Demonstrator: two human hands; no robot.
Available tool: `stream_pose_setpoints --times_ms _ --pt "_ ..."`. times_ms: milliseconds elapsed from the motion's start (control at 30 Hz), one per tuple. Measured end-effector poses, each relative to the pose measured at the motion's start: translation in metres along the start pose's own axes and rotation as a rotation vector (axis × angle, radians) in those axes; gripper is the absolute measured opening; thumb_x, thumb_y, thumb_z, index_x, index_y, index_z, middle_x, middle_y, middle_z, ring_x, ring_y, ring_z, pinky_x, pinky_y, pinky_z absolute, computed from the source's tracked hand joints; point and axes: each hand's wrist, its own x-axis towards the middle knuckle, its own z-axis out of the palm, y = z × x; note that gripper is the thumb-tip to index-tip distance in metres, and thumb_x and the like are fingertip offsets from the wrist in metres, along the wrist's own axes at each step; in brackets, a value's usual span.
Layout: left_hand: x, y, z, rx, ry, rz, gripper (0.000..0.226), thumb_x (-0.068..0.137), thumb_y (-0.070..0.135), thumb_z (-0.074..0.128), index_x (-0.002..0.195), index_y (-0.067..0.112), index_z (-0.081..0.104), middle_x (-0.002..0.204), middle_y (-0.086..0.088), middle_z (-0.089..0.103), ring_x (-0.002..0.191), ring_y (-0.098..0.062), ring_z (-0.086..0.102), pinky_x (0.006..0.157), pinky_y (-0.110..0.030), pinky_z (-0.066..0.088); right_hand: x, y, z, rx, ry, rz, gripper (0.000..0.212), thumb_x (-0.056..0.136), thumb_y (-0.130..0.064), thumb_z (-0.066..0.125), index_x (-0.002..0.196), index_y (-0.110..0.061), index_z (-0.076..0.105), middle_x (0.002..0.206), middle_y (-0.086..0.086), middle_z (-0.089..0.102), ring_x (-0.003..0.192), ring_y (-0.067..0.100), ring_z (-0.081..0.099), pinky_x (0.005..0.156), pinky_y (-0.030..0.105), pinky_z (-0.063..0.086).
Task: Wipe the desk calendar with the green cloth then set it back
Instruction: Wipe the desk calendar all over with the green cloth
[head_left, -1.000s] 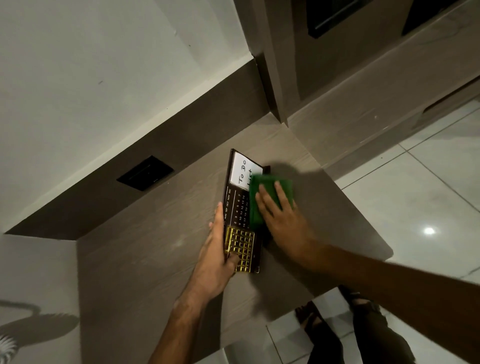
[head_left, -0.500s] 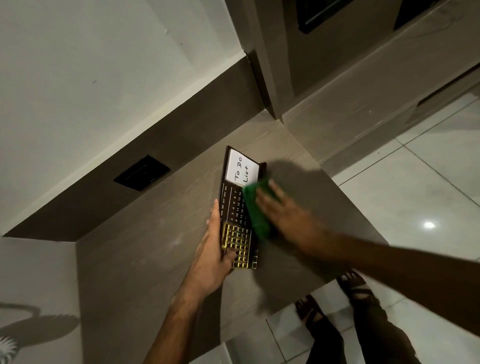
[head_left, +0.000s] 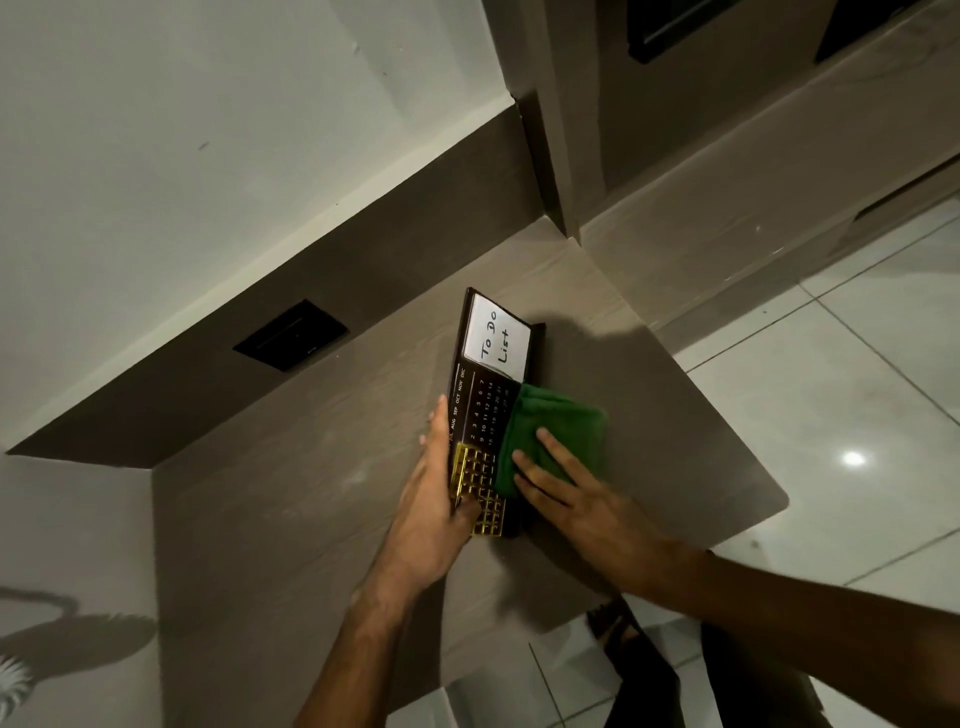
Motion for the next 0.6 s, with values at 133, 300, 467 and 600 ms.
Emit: stream_pose_setpoints --times_ms 133,300,467,600 --pt "-0.001 0.002 -0.001 -0.007 -0.004 0.004 0.111 0.093 -0.002 0.06 0.155 0.046 -0.017 0.173 0.006 0.009 0.16 -0.024 0.016 0.122 -0.066 0.029 0.045 0.052 -0.034 0.054 0.098 0.091 0.077 0.074 0.013 0.046 0.146 -0.009 0.034 0.156 0.011 0.025 0.143 0.038 0.015 0.088 0.054 0.053" --pt "-0.002 0.002 -0.001 -0.025 -0.001 0.002 0.111 0.092 -0.003 0.06 0.155 0.045 -0.018 0.173 0.007 0.008 0.16 -0.022 0.017 0.123 -0.065 0.03 0.062 0.059 -0.047 0.037 0.145 0.175 0.08 0.07 0.006 0.071 0.143 -0.011 0.043 0.15 0.017 0.04 0.141 0.035 0.029 0.107 0.051 0.038" --pt "-0.001 0.002 -0.002 -0.017 -0.014 0.007 0.111 0.093 -0.001 0.062 0.155 0.046 -0.019 0.173 0.005 0.009 0.159 -0.027 0.021 0.118 -0.066 0.037 -0.011 -0.014 -0.007 0.061 -0.007 -0.079 0.073 0.072 -0.011 0.059 0.143 -0.016 0.039 0.151 0.011 0.038 0.142 0.033 0.024 0.081 0.042 0.056" --pt "-0.001 0.002 -0.002 -0.01 -0.012 0.002 0.111 0.093 -0.003 0.06 0.154 0.048 -0.018 0.173 0.007 0.006 0.16 -0.027 0.016 0.119 -0.067 0.036 0.031 0.034 -0.031 0.039 0.052 0.095 0.071 0.086 0.006 0.051 0.15 -0.011 0.026 0.158 0.019 0.013 0.144 0.039 -0.003 0.102 0.054 0.043"
